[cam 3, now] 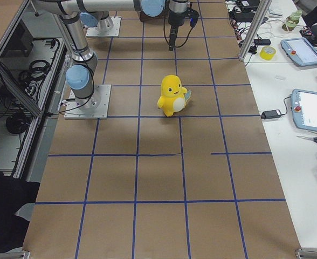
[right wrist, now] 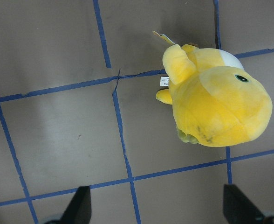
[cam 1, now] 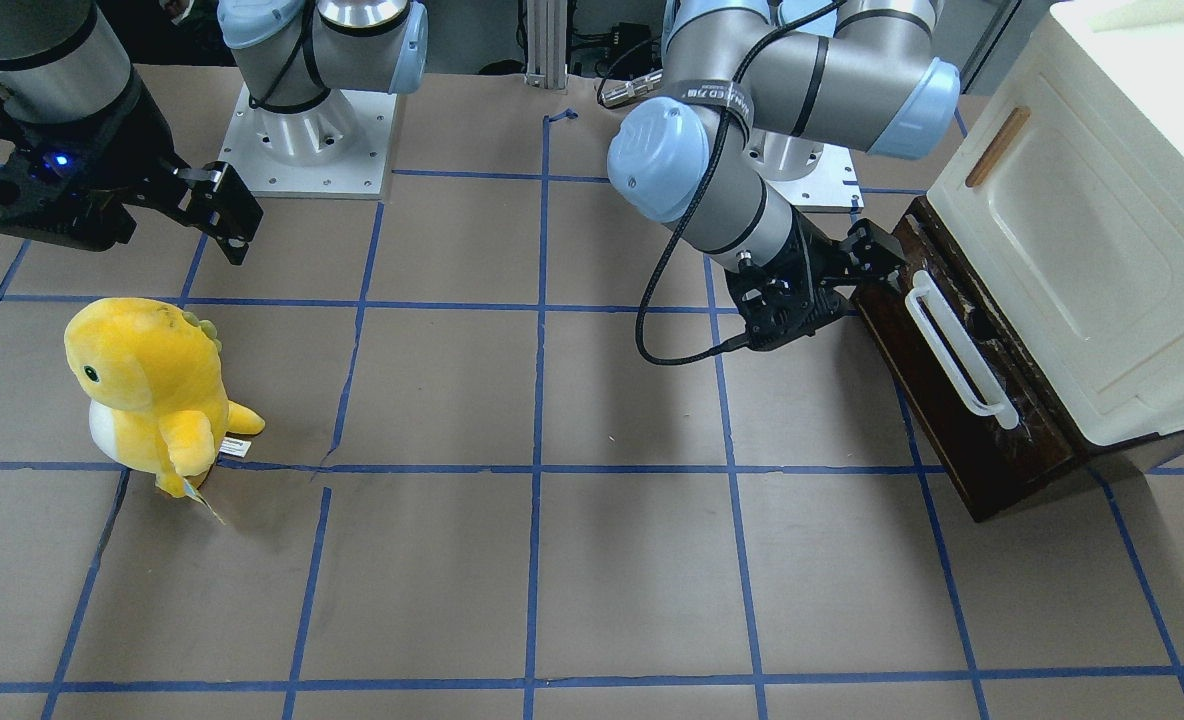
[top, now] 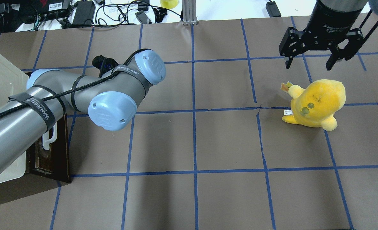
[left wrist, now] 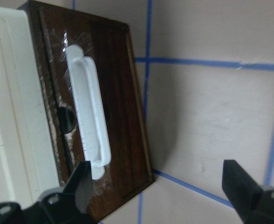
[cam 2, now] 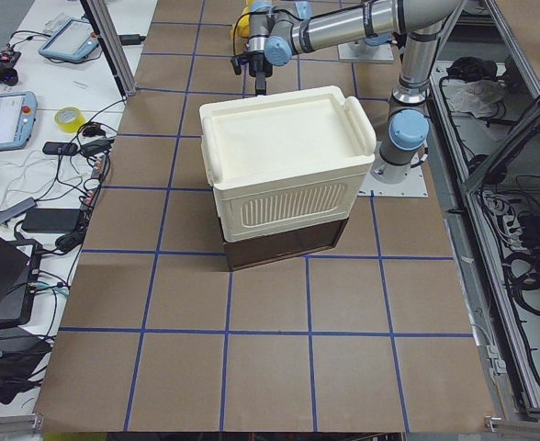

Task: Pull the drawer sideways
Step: 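Lower the left gripper onto the white drawer handle and close on it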

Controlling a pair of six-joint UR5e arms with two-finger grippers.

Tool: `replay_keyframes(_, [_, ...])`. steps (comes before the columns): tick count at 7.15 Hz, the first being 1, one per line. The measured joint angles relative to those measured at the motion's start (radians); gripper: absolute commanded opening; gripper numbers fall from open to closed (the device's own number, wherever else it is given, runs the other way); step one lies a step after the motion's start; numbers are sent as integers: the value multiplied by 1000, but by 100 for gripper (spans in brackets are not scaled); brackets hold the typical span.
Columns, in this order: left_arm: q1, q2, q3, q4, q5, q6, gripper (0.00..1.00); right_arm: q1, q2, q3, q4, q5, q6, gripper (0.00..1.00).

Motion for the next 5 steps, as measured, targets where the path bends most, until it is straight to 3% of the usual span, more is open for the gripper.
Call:
replay_keyframes(3, [10, -73, -39, -22, 175, -57, 100, 0, 0, 0, 0, 0, 0, 100])
replay_keyframes(5, [52, -92, -55, -27, 222, -62, 100, 0, 0, 0, 0, 0, 0, 100])
